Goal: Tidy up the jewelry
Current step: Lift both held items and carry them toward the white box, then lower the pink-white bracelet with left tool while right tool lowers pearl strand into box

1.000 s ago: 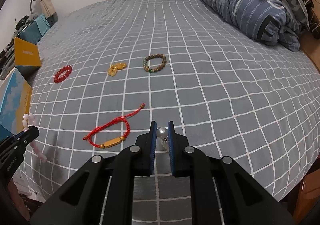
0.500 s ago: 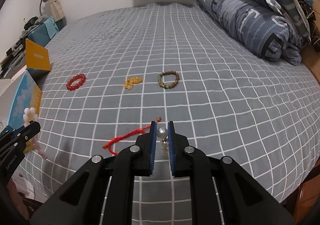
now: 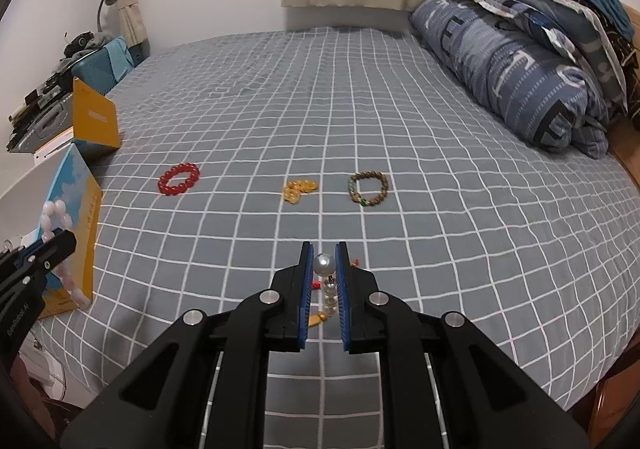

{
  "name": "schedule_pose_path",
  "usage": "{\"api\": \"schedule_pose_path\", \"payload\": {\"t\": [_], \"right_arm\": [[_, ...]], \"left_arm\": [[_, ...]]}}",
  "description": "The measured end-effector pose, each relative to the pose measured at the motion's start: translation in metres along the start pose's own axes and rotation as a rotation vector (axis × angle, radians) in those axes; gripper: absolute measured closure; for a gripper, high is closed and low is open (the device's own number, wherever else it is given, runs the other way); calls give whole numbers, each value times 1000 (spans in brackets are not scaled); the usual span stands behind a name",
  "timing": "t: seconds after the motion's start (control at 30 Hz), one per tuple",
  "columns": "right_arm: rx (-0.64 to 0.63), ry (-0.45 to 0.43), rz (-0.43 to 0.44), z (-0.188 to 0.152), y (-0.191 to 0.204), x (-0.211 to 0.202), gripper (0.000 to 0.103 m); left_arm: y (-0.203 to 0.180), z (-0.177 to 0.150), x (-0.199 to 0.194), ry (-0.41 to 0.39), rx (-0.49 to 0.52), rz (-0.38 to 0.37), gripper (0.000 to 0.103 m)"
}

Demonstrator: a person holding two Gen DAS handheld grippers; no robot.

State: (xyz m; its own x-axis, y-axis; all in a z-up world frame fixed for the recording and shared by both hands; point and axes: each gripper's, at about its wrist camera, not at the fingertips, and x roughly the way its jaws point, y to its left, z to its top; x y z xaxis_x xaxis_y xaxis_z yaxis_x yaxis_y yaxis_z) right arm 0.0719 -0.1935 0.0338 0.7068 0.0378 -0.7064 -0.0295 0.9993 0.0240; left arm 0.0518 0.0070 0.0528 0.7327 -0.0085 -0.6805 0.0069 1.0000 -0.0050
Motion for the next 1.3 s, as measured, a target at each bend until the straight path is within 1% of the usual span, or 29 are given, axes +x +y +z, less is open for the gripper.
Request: {"api": "schedule_pose_path", "payload": {"t": [0.13,0.5,0.77,1.03,1.3], "right_arm": [[-13,-18,6,6,10,-6,92],[-54,-56,56,19,41,-21,92],[-84,-77,87,26,66,-29,92],[-104,-87,126,29,91,-34,92],[-142,-87,166,33,124,-36,92]], "left_arm": [[6,5,-7,-14,-6,0,91],[26,10,-33,-56,0,63,91],[44,12,-53,-91,-24,80,91],[71,12,-60,-97,-61,123,91],[100,10,-70,-109,-94,164,91]]}}
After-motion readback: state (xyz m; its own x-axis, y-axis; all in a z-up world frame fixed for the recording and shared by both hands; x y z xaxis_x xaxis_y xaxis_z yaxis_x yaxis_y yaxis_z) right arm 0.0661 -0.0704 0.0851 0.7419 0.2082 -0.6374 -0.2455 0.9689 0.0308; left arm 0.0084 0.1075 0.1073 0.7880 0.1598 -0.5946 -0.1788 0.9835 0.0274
